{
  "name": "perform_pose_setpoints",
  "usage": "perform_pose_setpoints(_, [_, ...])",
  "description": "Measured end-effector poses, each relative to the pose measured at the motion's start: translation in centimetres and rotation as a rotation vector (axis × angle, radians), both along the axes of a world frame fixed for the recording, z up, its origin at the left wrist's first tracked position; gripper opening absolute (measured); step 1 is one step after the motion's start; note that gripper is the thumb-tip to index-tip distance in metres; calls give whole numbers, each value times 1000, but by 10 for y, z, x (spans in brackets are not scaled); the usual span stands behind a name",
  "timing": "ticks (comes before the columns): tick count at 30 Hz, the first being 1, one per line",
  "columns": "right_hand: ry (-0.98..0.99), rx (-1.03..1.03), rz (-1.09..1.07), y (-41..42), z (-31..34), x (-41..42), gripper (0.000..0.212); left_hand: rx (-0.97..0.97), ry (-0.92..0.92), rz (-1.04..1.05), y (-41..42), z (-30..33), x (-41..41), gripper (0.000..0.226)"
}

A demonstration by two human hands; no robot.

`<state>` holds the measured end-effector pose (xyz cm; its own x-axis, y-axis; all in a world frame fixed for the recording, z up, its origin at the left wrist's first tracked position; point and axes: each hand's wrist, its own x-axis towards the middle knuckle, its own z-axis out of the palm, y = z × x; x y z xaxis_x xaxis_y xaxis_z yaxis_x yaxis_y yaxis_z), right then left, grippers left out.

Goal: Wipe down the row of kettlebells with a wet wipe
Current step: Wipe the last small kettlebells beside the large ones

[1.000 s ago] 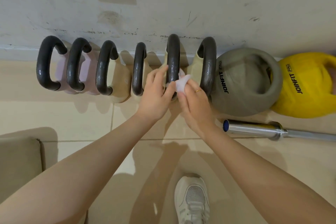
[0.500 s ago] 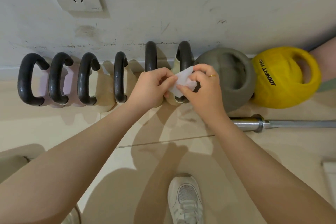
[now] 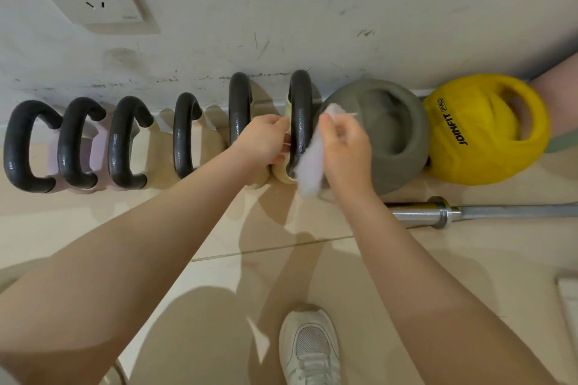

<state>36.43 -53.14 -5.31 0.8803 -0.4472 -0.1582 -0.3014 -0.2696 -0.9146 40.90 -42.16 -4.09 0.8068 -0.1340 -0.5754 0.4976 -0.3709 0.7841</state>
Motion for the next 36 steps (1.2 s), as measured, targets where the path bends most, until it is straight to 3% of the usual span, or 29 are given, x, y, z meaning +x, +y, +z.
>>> perform_pose_setpoints(2, [14, 42, 129, 5, -7, 5, 24, -32, 26, 10, -1, -1, 2, 30])
perform_pose_setpoints(5, [-27, -268, 243, 0, -13, 6, 19, -80, 67, 42, 2, -1, 5, 32])
perform_pose_setpoints(7, [-33, -356, 241, -3, -18, 7, 17, -111, 118, 57, 4, -1, 7, 40])
perform_pose_setpoints(14, [143, -87, 91, 22, -31, 41, 33, -180, 172, 31, 10, -3, 15, 68])
perform_pose_setpoints(18, [230, -75, 136, 17, -39, 30, 26, -243, 166, 91, 11, -4, 22, 67])
perform_pose_setpoints(20, [263, 76, 147, 14, -37, 30, 21, -254, 178, 96, 10, -4, 26, 76])
perform_pose_setpoints(23, [326, 248, 40, 11, -27, 67, 33, -277, 163, 125, 7, -4, 27, 64])
perform_pose_setpoints(27, [347, 333, 18, 7, -17, 112, 31, -304, 139, 208, 9, -5, 25, 68])
perform_pose_setpoints(30, [389, 312, 71, -1, -22, 119, 44, -317, 150, 223, 7, -6, 26, 70])
perform_pose_setpoints(33, [449, 219, 165, -3, -29, 91, 44, -310, 140, 220, 5, -8, 26, 71])
perform_pose_setpoints(36, [300, 279, 242, 2, -45, 52, 38, -278, 144, 225, 3, -10, 27, 73])
